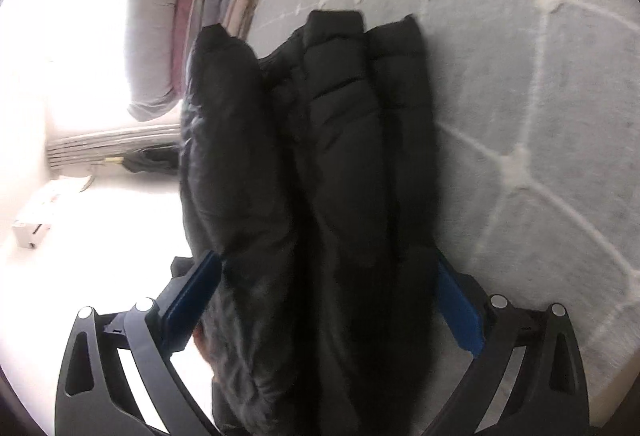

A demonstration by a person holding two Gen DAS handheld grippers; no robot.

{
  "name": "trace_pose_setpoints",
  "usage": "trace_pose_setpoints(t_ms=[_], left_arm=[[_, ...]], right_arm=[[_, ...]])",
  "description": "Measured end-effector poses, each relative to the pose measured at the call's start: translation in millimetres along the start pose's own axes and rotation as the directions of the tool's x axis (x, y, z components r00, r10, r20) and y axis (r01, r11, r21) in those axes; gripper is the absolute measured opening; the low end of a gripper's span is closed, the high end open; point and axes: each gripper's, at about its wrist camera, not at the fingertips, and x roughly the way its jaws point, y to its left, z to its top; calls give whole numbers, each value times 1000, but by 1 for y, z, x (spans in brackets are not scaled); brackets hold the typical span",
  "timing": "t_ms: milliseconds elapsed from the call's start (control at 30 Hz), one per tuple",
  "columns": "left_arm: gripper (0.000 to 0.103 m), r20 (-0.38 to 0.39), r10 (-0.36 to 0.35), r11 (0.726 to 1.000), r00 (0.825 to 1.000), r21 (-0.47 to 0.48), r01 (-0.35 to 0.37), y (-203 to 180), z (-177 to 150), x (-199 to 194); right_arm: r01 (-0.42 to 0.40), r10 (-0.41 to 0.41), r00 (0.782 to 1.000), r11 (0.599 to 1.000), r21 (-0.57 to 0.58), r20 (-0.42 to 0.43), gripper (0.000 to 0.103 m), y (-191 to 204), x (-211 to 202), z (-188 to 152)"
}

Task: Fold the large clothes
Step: 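Carry the jacket bundle with both tools toward the pillow stack, then lower the jacket bundle onto the bed and open both tools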

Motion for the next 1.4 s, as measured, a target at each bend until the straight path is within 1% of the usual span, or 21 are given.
trace_pose_setpoints(t_ms=[100, 200, 233, 267, 367, 433, 500, 633, 833, 933, 1000, 1033, 1067, 1100, 1167, 1200, 1233, 1300, 1333, 1367, 1400], left_arm=[[87, -65, 7, 999, 998, 47, -4, -10, -5, 22], [86, -46, 33, 996, 998, 88, -29, -17, -10, 28], [79, -18, 56, 990, 998, 127, -53, -23, -12, 27], [66, 8, 78, 984, 997, 162, -78, -29, -14, 24], [46, 99, 129, 951, 987, 268, -151, -49, -17, 12], [40, 134, 137, 940, 981, 296, -172, -57, -17, 1], [36, 175, 144, 928, 974, 317, -194, -64, -11, -16], [36, 264, 144, 912, 954, 339, -231, -70, 11, -68], [36, 373, 189, 888, 908, 330, -320, -54, 70, -138], [36, 386, 203, 906, 900, 276, -323, -21, 112, -163], [38, 376, 223, 918, 900, 230, -323, 0, 134, -163], [41, 363, 251, 923, 897, 189, -335, 19, 146, -164], [49, 346, 291, 923, 892, 144, -357, 39, 155, -161], [55, 324, 306, 931, 895, 93, -352, 62, 158, -158], [69, 334, 261, 958, 906, 25, -286, 87, 154, -165], [72, 353, 256, 961, 900, 5, -276, 93, 151, -169], [77, 368, 272, 957, 889, -6, -290, 94, 147, -173], [79, 395, 321, 938, 861, -9, -345, 88, 138, -184], [81, 429, 365, 918, 827, -18, -396, 81, 129, -191], [84, 458, 429, 884, 779, -36, -466, 72, 119, -196], [85, 475, 472, 856, 743, -46, -514, 68, 106, -199]], right_arm=[[13, -14, 999, 1000, -23, -40, 97, 5, 13, 3], [18, -24, 998, 995, -93, -62, 96, 27, 36, 11], [41, -49, 997, 991, -124, -60, 92, 32, 38, 6], [54, -64, 996, 985, -162, -56, 81, 39, 45, 3], [65, -69, 998, 971, -228, -9, 49, 58, 46, -1], [68, -66, 998, 961, -267, 16, 42, 75, 46, -2], [75, -69, 997, 946, -314, 29, 39, 94, 51, -1], [32, -25, 999, 917, -397, 23, 39, 131, 81, 1], [-24, 11, 999, 891, -454, -30, 39, 196, 178, 39], [-29, 4, 998, 888, -460, -56, 39, 213, 218, 61], [-9, -28, 997, 886, -463, -72, 39, 218, 255, 73], [16, -57, 996, 885, -465, -75, 44, 218, 274, 73], [58, -105, 991, 887, -457, -78, 52, 212, 296, 78], [84, -136, 987, 892, -444, -87, 60, 205, 312, 82], [66, -118, 987, 911, -406, -105, 77, 191, 333, 87], [52, -101, 989, 919, -390, -107, 78, 184, 333, 89], [38, -83, 991, 922, -384, -103, 78, 179, 330, 92], [46, -86, 992, 922, -384, -88, 78, 172, 311, 90], [57, -92, 993, 923, -380, -76, 80, 180, 319, 96], [97, -122, 992, 921, -377, -44, 84, 179, 304, 93], [142, -158, 987, 913, -383, -12, 85, 182, 291, 92]])
